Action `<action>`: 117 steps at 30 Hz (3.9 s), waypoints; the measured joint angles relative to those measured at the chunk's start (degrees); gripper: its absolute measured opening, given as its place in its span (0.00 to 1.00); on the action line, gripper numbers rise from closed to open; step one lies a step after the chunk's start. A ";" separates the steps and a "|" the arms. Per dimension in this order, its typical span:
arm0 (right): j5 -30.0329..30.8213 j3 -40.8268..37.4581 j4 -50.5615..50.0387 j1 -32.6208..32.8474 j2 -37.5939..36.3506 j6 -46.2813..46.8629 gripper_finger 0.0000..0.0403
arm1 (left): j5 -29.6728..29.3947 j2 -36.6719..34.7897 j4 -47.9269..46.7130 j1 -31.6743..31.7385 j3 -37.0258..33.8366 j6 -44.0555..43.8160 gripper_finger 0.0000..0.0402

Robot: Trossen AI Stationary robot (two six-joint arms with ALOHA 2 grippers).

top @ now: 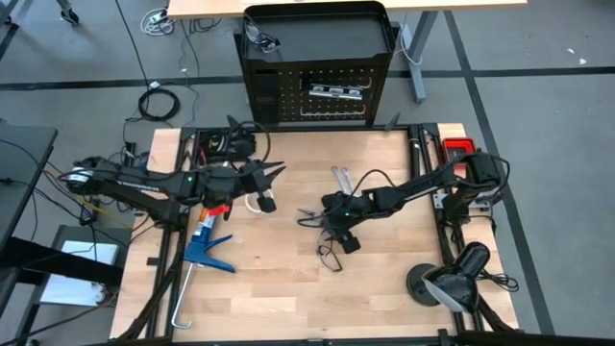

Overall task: Hang tools onto peg board
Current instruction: Put the safety goggles on the peg board bin

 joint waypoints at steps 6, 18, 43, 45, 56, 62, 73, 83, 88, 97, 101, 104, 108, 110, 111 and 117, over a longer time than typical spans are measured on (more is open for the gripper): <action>3.03 0.00 1.19 -0.04 0.53 -1.55 0.52 | -3.83 0.29 0.06 -2.63 0.00 -0.23 0.14; 2.82 -0.10 -0.16 -0.04 0.49 -2.81 0.30 | -4.63 0.28 -1.29 -2.98 0.02 -1.77 0.14; 2.43 0.08 -3.17 -0.83 -0.58 -4.75 0.01 | -4.61 0.28 -1.74 -2.98 0.02 -2.18 0.14; 2.99 0.87 -3.11 -1.00 -1.37 -4.77 0.01 | -4.63 0.28 -1.82 -2.98 0.04 -2.18 0.14; 34.82 2.64 -5.35 -2.94 -14.20 -18.39 0.01 | -4.73 0.26 -3.72 -2.96 -2.40 -6.43 0.14; 47.92 2.67 -0.70 -8.11 -25.37 -23.81 0.01 | -4.76 0.26 2.03 -2.96 -6.00 -7.55 0.14; 53.47 2.72 21.44 -17.24 -37.37 -35.91 0.01 | -4.01 0.26 9.29 -2.96 -9.77 -7.42 0.14; 52.30 15.17 16.18 -23.88 -34.11 -38.78 0.01 | -4.00 0.44 9.56 -2.96 -9.77 -7.34 0.14; 49.75 25.04 5.56 -27.53 -31.35 -36.17 0.01 | -4.01 0.44 9.10 -2.96 -9.77 -7.34 0.14; 49.62 38.98 -7.05 -35.27 -24.44 -29.78 0.01 | -4.01 0.44 8.82 -2.96 -9.77 -7.31 0.14; 49.64 42.48 -9.32 -38.38 -21.52 -28.20 0.01 | -2.64 0.44 8.47 -2.94 -9.77 -7.34 0.14; 49.68 44.10 -9.56 -40.31 -19.37 -28.21 0.01 | -1.33 0.44 8.47 -2.94 -9.77 -7.34 0.14; 49.59 45.66 -9.71 -42.31 -17.30 -28.54 0.01 | -1.13 0.44 8.41 -2.94 -9.77 -7.34 0.14; 49.59 46.56 -10.77 -43.09 -16.45 -28.53 0.01 | -1.13 0.44 8.38 -2.94 -9.77 -7.34 0.14; 49.59 47.03 -12.30 -43.37 -16.04 -28.48 0.01 | -1.13 0.44 8.39 -2.94 -9.77 -7.34 0.14; 49.53 48.78 -18.53 -44.42 -14.35 -25.91 0.01 | -1.15 0.46 7.71 -2.94 -9.77 -7.34 0.14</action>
